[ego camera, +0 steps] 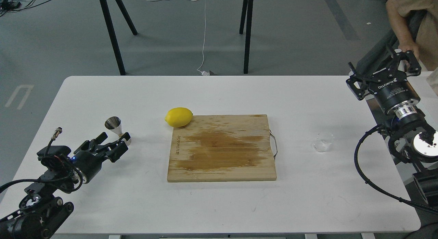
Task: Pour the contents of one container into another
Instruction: 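Close the left gripper around the metal jigger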
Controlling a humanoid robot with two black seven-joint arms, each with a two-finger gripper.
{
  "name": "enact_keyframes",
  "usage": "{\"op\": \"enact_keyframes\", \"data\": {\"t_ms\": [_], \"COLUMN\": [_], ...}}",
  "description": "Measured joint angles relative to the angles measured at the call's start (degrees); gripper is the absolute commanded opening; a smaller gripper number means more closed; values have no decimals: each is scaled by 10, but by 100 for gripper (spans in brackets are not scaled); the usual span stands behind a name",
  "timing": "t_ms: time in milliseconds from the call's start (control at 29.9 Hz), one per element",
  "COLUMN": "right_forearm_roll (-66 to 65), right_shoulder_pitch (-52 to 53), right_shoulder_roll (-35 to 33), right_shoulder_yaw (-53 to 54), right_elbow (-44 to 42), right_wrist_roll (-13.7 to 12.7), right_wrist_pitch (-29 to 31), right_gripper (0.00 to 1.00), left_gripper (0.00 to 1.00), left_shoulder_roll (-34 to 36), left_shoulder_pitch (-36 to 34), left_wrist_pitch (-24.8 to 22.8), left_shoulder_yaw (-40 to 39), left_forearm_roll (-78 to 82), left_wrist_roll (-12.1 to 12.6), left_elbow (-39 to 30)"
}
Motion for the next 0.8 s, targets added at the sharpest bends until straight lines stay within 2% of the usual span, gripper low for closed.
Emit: {"op": "enact_keyframes", "data": {"t_ms": [802], "right_forearm_roll": [1], "right_shoulder_pitch": [0], "right_shoulder_roll": [-8], "right_shoulder_yaw": [2], "right_elbow": [0], "right_wrist_roll": [1], "right_wrist_pitch": [0], "right_gripper": [99], "left_gripper": [99], "left_shoulder_roll": [-44], "left_shoulder_pitch": [-73], "left_wrist_pitch": [12], "left_shoulder_yaw": [44], "left_forearm_roll": [-6], "left_wrist_roll": [0], "left_elbow": [108]}}
